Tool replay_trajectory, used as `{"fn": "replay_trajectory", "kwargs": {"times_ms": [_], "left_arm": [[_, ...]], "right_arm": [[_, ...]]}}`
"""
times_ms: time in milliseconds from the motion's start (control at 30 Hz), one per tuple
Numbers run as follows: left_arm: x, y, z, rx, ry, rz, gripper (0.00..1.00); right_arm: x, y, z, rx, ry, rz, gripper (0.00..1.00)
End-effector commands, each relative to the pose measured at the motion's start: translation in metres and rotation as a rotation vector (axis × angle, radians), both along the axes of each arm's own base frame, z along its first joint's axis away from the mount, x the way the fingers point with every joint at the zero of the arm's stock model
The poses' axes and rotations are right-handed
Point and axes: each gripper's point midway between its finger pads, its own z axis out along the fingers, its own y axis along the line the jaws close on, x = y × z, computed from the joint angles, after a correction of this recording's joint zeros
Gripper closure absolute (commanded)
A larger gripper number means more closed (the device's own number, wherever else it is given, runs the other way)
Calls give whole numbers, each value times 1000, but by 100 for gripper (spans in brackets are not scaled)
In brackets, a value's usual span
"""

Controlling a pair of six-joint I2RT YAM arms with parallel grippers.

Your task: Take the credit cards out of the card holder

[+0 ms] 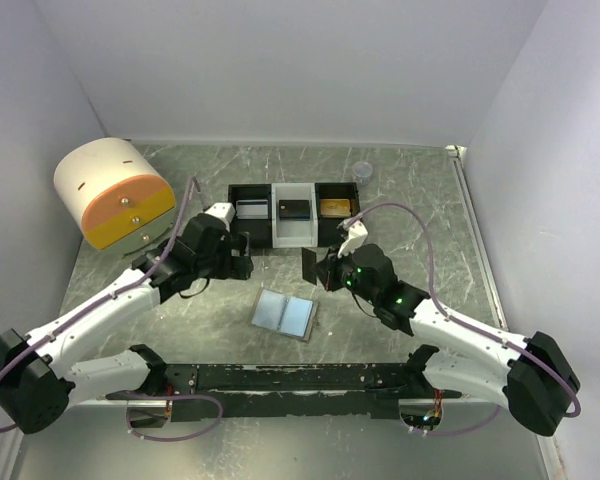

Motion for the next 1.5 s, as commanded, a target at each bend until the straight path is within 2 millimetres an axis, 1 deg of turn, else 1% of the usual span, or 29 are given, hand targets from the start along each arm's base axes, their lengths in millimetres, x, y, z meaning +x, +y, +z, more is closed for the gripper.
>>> {"fn": "replay_trajectory", "kwargs": {"times_ms": [0,67,133,167,233,300,333,367,433,500,567,600,667,700,900,1033,1100,1233,1400,1433,1467], "left_arm": [[18,39,15,104,-51,40,0],[25,57,15,121,-51,78,0],[32,79,20,135,-79,153,0],[33,90,24,143,-103,207,1],[32,107,39,164,-163,283,2],[28,123,48,178,-216,350,0],[26,126,52,169,-232,368,0],[24,126,55,151,-245,367,0],[22,121,59,117,-267,344,0],[22,123,60,123,-267,353,0],[22,130,60,153,-260,387,0],[22,132,59,163,-253,396,0],[22,133,59,168,-244,403,0],[21,132,59,168,-242,401,0],[21,132,63,154,-261,395,0],[21,131,63,149,-270,387,0],[21,130,63,149,-267,385,0],[21,129,60,155,-252,380,0],[22,129,58,162,-245,376,0],[22,128,58,161,-245,375,0],[21,128,58,160,-246,374,0]], "right_arm": [[29,-8,29,-133,-206,-14,100],[39,-8,32,-188,-245,-18,100],[51,-8,37,-247,-288,-29,100],[58,-7,36,-288,-306,-28,100],[73,-6,38,-355,-333,-43,100],[89,-3,39,-419,-356,-52,100],[98,-2,39,-442,-361,-56,100],[106,1,40,-456,-362,-45,100],[118,15,43,-456,-365,35,100],[131,24,44,-462,-379,88,100],[146,25,46,-498,-405,63,100],[150,25,41,-531,-414,75,100],[161,30,44,-570,-455,105,100],[163,34,39,-598,-461,146,100],[185,40,13,-731,-460,218,100],[207,28,-5,-873,-466,175,100],[218,26,-8,-924,-465,156,100],[233,30,-19,-998,-502,187,100],[248,33,-30,-1076,-537,217,100],[251,34,-26,-1087,-558,216,100],[254,34,-37,-1111,-553,233,100]]}}
